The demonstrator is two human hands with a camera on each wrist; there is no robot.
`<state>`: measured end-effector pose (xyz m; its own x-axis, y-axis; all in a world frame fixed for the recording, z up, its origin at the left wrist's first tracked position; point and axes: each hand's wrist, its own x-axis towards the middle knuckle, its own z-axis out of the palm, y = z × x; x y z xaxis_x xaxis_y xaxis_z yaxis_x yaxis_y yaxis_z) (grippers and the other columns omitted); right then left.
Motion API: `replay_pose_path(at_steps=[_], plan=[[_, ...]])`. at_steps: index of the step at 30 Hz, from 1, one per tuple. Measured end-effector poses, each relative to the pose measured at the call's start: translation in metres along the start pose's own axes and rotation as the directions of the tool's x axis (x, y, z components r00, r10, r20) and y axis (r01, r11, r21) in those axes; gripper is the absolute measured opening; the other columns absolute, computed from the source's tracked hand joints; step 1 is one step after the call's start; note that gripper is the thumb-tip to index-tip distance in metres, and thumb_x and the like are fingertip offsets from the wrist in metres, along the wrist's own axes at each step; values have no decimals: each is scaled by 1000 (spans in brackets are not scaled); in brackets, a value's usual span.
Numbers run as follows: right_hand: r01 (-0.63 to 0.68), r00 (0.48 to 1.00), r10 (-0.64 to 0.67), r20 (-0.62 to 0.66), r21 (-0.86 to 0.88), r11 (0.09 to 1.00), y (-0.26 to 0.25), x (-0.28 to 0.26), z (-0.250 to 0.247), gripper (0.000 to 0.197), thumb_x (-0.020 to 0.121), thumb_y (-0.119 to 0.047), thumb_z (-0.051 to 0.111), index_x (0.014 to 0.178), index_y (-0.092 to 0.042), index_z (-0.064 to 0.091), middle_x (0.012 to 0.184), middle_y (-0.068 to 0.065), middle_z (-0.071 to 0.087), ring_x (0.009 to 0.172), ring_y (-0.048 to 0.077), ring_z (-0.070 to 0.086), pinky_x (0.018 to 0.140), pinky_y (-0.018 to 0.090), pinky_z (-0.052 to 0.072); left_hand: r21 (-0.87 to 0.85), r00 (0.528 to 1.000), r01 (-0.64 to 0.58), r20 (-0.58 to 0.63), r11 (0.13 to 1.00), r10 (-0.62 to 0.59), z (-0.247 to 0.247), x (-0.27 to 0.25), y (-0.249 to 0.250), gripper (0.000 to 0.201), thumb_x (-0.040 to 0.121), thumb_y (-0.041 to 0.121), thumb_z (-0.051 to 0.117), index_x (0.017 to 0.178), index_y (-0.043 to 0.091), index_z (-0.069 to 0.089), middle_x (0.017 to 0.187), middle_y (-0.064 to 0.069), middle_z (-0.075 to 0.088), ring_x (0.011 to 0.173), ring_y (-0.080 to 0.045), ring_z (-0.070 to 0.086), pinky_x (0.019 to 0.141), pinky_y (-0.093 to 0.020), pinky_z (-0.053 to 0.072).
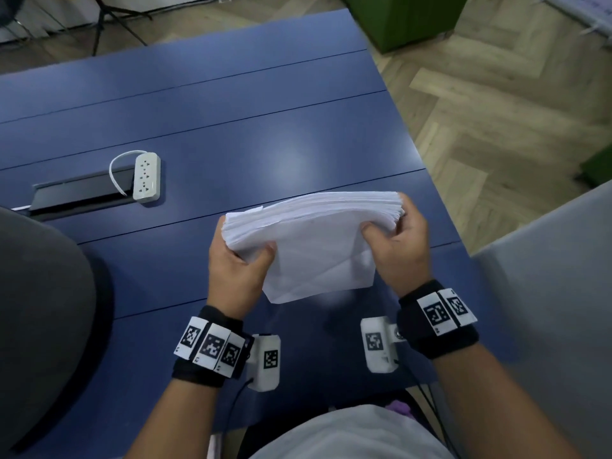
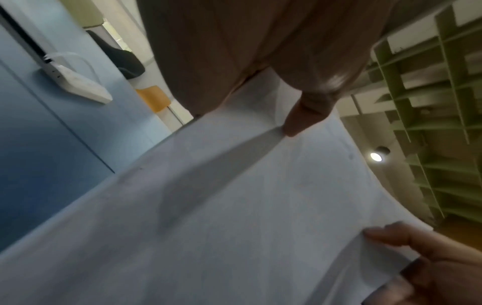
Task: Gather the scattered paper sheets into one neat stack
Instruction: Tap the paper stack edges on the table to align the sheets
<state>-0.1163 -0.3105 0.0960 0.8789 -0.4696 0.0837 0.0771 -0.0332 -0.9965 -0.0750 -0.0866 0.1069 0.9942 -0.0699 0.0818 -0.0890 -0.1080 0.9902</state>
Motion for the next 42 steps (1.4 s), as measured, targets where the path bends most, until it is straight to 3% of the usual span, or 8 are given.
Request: replay_pose_path(at_steps=[11, 17, 22, 26, 30, 34, 39, 42], plan=[[154, 987, -156, -39, -42, 987, -6, -4, 5, 36, 91, -4, 64, 122, -16, 50, 107, -5, 64, 99, 15, 65, 93, 34, 52, -39, 994, -105, -14, 994, 105, 1, 3, 13, 45, 86, -6, 70, 116, 23, 54, 109, 16, 69, 104, -6, 66, 90, -20, 50], [45, 999, -48, -21, -115, 992, 12, -9, 13, 49, 89, 0, 66, 117, -36, 51, 105, -28, 67, 101, -1, 65, 91, 21, 48, -25, 991, 2, -132, 1000, -5, 14, 3, 1, 57, 79, -7, 65, 120, 31, 59, 119, 12, 68, 115, -15, 65, 104, -44, 51], [71, 992, -82, -95, -115, 991, 5, -7, 16, 44, 91, -10, 66, 112, -45, 51, 102, -32, 66, 100, -4, 64, 90, 20, 50, -73, 969, -39, -246, 997, 20, 24, 0, 6, 52, 88, -8, 66, 118, 33, 57, 114, 14, 69, 109, -9, 67, 99, -34, 53], [57, 995, -68, -76, -138, 989, 25, -21, 19, 46, 94, -3, 66, 110, -40, 45, 98, -33, 62, 92, -22, 57, 80, 1, 41, -23, 962, -6, -275, 1000, -1, 29, -17, -17, 51, 87, -7, 70, 122, 27, 53, 113, 24, 67, 106, 4, 63, 91, -20, 52], [-30, 995, 11, -104, -177, 984, 55, -25, 25, 38, 94, -11, 68, 112, -36, 46, 103, -39, 61, 97, -19, 58, 85, 8, 44, -13, 948, 77, -308, 997, -77, 31, -24, -49, 51, 86, 9, 74, 133, 3, 54, 128, -9, 65, 120, -20, 63, 103, -43, 52], [14, 982, -58, -181, -236, 972, 59, -28, 33, 37, 92, -1, 70, 120, -17, 51, 102, -35, 53, 97, -31, 49, 86, -2, 38, -30, 927, 166, -335, 986, -167, 37, -28, -69, 49, 86, 4, 75, 131, 5, 56, 124, -9, 67, 113, -18, 66, 95, -29, 55], [-190, 973, 143, -179, -278, 942, 76, -21, 14, 31, 73, -19, 88, 95, -29, 68, 94, -11, 73, 90, 11, 70, 83, 34, 58, 82, 934, 309, -216, 947, -286, 26, -29, -103, 33, 81, 7, 81, 106, 25, 69, 102, 5, 73, 93, -5, 70, 75, -16, 54], [-224, 967, 255, 18, -417, 881, 90, -8, -3, 39, 71, -24, 91, 105, -24, 72, 102, -12, 72, 96, 6, 69, 84, 18, 52, 131, 915, 404, -78, 905, -397, 14, -23, -116, 41, 79, 2, 82, 112, 21, 64, 105, 8, 70, 86, 11, 65, 76, -13, 53]])
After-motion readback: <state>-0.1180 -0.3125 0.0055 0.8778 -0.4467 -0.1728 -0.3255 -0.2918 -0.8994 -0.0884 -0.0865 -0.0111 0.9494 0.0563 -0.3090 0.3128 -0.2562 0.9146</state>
